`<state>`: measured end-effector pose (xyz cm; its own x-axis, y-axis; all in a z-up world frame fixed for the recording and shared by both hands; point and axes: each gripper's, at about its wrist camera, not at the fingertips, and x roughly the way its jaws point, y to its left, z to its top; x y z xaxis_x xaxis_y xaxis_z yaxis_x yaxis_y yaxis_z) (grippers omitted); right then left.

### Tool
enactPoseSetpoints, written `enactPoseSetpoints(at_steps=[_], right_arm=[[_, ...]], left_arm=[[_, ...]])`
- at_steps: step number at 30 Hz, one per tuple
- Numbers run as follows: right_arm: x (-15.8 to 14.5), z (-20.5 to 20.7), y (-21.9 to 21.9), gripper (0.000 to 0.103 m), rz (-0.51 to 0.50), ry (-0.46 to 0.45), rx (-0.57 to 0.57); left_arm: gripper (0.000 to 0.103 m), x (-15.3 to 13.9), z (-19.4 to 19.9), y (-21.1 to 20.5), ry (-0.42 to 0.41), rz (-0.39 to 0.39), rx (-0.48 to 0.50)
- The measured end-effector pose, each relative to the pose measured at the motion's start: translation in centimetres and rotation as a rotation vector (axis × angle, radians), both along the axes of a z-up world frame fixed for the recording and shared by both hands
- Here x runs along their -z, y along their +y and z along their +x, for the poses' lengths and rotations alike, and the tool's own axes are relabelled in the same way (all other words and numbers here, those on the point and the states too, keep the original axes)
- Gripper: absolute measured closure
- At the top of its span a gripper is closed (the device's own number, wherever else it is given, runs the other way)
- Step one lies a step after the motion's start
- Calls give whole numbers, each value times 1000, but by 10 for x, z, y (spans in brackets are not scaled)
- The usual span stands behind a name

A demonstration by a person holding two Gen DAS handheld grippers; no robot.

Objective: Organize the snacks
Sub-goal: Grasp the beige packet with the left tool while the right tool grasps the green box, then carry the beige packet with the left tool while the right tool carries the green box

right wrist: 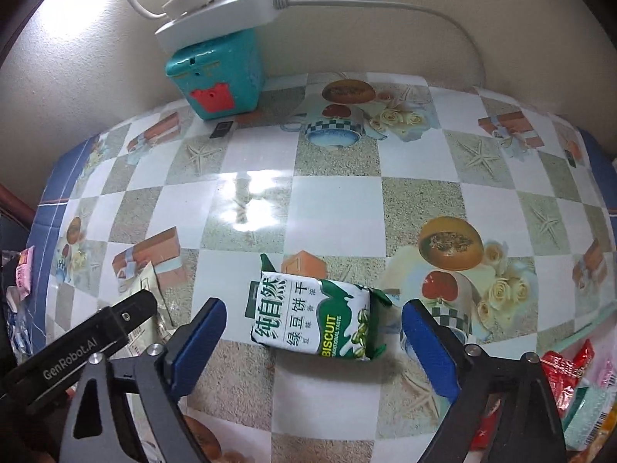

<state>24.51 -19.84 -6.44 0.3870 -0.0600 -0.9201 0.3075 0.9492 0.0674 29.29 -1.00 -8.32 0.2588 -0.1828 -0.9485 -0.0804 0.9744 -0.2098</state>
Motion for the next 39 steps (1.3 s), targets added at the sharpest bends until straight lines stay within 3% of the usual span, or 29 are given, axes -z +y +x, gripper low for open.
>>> enactPoseSetpoints(at_steps=[5, 11, 13, 16, 17, 24, 31, 39], right_arm=[[4, 3, 1, 18, 4, 14, 2], [6, 5, 0, 30, 4, 14, 5], [6, 4, -1, 33, 17, 12, 4], [5, 1, -1, 37, 25, 4, 1], [4, 0, 0, 38, 23, 2, -1], [-5, -15, 0, 40, 74, -5, -1], [-40, -67, -5, 41, 114, -62, 5], [-85, -141, -40, 40, 67, -125, 98]], left_arm=[[25, -1, 6, -10, -8, 3, 17], [28, 0, 3, -24, -11, 38, 45], [38, -1, 1, -30, -25, 50, 64], [41, -1, -1, -37, -31, 55, 72], [47, -1, -1, -38, -32, 49, 73], [49, -3, -14, -36, -19, 23, 68], [49, -27, -48, -36, -46, -13, 52], [49, -68, -105, -63, -93, -42, 119]])
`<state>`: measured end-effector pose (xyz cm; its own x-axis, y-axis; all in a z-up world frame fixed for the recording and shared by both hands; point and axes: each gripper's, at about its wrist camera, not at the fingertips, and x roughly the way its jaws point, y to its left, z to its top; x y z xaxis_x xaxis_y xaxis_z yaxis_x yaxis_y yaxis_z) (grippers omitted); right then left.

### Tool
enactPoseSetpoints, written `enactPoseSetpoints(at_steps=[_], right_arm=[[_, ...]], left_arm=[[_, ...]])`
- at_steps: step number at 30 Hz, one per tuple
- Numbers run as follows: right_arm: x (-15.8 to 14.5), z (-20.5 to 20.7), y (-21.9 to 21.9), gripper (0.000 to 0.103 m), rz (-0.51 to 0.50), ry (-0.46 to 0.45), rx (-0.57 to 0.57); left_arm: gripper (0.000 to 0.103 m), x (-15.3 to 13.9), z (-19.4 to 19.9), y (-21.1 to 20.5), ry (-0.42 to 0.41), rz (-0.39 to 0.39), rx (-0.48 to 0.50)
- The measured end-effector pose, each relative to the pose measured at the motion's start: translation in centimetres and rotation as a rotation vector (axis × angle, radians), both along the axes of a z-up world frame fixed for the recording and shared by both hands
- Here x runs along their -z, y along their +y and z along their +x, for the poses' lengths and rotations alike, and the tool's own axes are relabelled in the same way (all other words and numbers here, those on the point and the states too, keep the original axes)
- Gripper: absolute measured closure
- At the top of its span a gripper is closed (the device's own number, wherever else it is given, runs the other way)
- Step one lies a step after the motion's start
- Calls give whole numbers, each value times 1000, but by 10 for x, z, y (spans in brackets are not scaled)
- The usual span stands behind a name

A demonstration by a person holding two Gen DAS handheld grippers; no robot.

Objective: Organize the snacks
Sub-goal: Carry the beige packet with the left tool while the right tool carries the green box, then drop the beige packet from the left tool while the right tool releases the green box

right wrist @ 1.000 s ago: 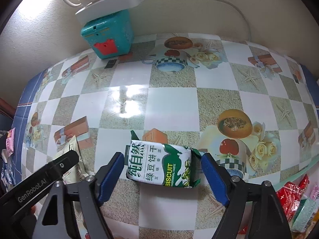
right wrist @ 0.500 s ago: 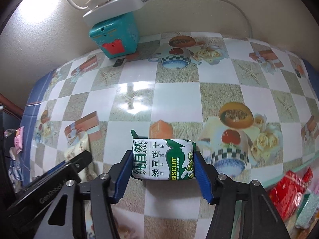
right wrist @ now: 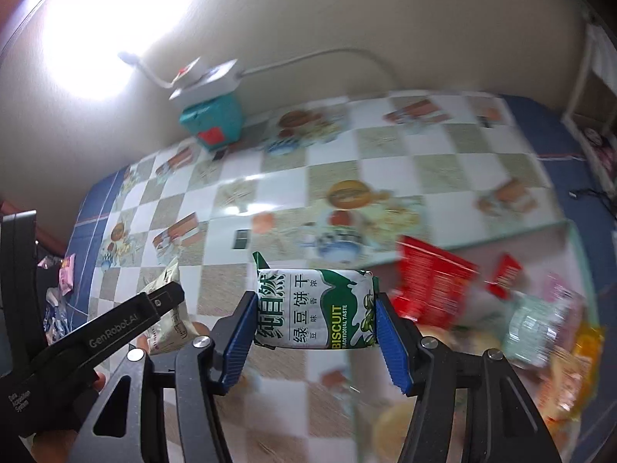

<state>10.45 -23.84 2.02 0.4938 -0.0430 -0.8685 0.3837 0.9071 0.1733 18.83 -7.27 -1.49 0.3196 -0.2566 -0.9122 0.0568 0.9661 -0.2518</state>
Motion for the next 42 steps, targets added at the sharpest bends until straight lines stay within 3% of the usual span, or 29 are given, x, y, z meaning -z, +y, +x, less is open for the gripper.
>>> enactPoseSetpoints(at_steps=[7, 15, 32, 35, 40, 42], right_arm=[[-2, -56, -45, 40, -25, 18, 129], [5, -103, -86, 40, -25, 61, 234], [24, -130, -99, 38, 45, 94, 249], [25, -131, -97, 36, 41, 98, 252], [22, -138, -90, 32, 37, 83, 251], [20, -141, -84, 25, 33, 75, 240]], left_arm=[[49, -26, -44, -49, -38, -12, 126], [49, -26, -80, -108, -35, -16, 260], [48, -9, -101, -156, 34, -81, 376], [36, -7, -99, -150, 60, -101, 361], [34, -13, -100, -129, 50, -109, 333], [19, -17, -102, -113, 19, -79, 303]])
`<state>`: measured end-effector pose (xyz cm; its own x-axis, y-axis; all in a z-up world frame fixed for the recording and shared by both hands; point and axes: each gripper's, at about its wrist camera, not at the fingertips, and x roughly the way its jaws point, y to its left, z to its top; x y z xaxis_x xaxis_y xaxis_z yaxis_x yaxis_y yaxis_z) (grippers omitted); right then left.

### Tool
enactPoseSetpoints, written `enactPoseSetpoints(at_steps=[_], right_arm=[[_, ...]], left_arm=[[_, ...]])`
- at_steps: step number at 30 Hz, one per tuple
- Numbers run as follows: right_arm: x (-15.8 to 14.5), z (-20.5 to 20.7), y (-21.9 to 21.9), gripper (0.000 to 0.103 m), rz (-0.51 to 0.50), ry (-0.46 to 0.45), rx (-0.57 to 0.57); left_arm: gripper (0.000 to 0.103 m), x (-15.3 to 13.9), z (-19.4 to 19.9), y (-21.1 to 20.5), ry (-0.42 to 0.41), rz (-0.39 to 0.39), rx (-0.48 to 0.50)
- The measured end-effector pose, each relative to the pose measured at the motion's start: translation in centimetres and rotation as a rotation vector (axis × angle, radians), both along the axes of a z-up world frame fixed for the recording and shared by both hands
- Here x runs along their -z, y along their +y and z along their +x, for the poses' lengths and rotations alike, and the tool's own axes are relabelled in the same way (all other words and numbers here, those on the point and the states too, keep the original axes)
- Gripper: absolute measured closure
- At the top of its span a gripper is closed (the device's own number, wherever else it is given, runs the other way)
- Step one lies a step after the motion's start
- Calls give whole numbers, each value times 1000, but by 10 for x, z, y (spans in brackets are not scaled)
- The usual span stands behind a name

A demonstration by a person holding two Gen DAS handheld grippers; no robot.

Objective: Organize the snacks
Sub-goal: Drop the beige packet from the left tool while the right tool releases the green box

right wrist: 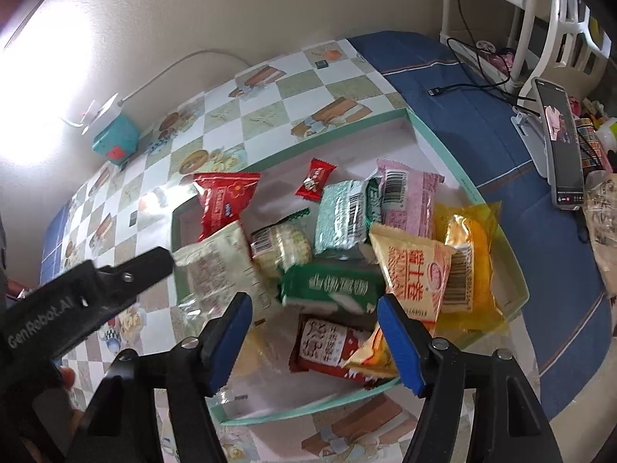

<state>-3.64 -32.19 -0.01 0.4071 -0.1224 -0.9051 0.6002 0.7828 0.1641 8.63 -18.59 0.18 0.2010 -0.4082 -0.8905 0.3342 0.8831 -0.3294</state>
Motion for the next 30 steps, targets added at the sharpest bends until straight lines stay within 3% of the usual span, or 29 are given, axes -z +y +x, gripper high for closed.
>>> enactPoseSetpoints(at_steps=[3, 8, 10, 13, 22, 30], right_arm=[[-2, -5, 11, 11, -17, -16, -16], [1, -14, 36, 11, -45, -25, -77], [2, -17, 49, 0, -66, -29, -103], [1, -23, 63, 0, -83, -43, -127], [3, -40, 89, 0, -119, -41, -162], [2, -50, 98, 0, -135, -44, -173]], left_arm=[[14, 0, -6, 25, -58, 79, -56], [8, 6, -18, 63, -100, 181, -108], [8, 7, -24, 75, -110, 195, -115], [8, 6, -38, 87, -136, 251, -103], [8, 15, -76, 113, -183, 312, -65], [8, 16, -90, 129, -183, 296, -86]])
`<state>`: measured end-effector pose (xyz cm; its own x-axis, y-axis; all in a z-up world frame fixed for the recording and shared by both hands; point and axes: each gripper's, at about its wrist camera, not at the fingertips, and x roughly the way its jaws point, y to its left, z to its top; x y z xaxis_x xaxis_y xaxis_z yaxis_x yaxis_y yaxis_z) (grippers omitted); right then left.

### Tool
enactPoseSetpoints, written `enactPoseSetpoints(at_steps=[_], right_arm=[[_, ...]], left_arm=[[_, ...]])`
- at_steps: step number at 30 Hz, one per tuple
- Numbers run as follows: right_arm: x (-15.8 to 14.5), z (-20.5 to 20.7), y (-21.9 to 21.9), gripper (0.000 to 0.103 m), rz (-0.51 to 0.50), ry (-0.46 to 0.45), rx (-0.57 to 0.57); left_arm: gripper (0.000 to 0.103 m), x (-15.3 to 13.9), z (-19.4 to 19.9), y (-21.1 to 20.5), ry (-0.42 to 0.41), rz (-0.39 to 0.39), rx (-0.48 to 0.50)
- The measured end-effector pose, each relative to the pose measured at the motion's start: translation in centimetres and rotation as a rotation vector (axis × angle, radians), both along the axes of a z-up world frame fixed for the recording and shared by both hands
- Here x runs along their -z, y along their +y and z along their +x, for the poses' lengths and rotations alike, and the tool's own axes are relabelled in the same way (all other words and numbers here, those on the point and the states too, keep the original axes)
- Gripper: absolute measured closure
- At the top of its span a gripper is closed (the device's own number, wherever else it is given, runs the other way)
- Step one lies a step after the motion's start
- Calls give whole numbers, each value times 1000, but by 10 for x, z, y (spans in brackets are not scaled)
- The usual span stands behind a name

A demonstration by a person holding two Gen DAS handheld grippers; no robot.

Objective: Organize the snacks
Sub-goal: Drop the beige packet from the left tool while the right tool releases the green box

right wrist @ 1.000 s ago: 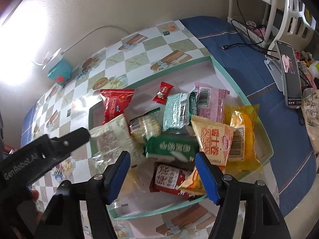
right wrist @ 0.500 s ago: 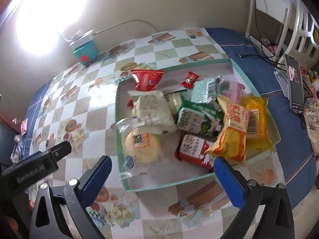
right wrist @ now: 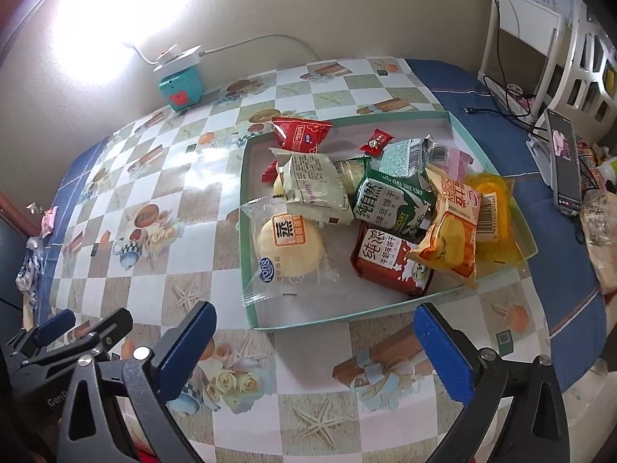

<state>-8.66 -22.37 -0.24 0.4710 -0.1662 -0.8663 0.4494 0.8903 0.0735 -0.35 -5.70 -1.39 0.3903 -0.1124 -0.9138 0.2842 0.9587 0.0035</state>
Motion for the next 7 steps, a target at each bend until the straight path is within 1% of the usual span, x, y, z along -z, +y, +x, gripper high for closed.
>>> enactPoseSetpoints(at_steps=[3, 5, 7], right_arm=[[0, -1, 3, 0, -11, 5, -5], [0, -1, 3, 0, -15, 6, -7], [-1, -1, 4, 0, -20, 2, -11]], left_arm=[[8, -3, -3, 1, -18, 2, 3], [8, -7, -5, 1, -51, 14, 1], [8, -8, -4, 1, -49, 5, 7]])
